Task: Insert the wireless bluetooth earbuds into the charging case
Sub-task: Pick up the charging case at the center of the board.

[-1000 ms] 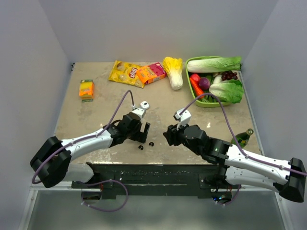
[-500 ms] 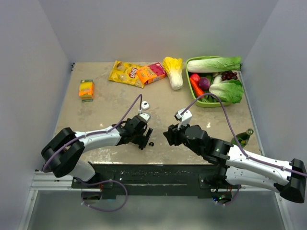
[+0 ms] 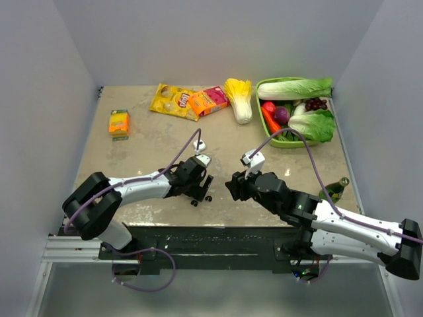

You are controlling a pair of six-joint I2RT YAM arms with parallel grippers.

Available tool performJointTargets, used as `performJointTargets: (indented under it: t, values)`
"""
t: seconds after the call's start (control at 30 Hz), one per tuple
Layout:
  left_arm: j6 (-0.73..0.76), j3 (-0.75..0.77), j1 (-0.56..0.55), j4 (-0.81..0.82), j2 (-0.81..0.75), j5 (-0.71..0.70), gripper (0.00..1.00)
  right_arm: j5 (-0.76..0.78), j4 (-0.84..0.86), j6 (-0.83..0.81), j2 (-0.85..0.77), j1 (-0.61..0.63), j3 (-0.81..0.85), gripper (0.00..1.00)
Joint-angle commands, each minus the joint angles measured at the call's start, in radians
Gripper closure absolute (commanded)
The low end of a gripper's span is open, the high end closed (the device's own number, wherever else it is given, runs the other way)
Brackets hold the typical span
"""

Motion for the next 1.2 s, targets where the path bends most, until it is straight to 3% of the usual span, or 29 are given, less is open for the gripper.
performJointTargets:
  t: [0.0,0.77,1.17]
  values:
    - [0.029,0.024,-0.006,-0.021,0.017,-0.003,0.06,0.015,0.016,-0.005,-0.021,-0.001,0.009,0.50]
    - [-0.006,0.058,-0.049,-0.139,0.073,-0.103,0.13,0.015,0.016,-0.004,-0.027,-0.001,0.004,0.50]
    - [-0.009,0.034,-0.049,-0.114,0.070,-0.058,0.30,0.018,0.014,-0.004,-0.029,-0.001,0.004,0.50]
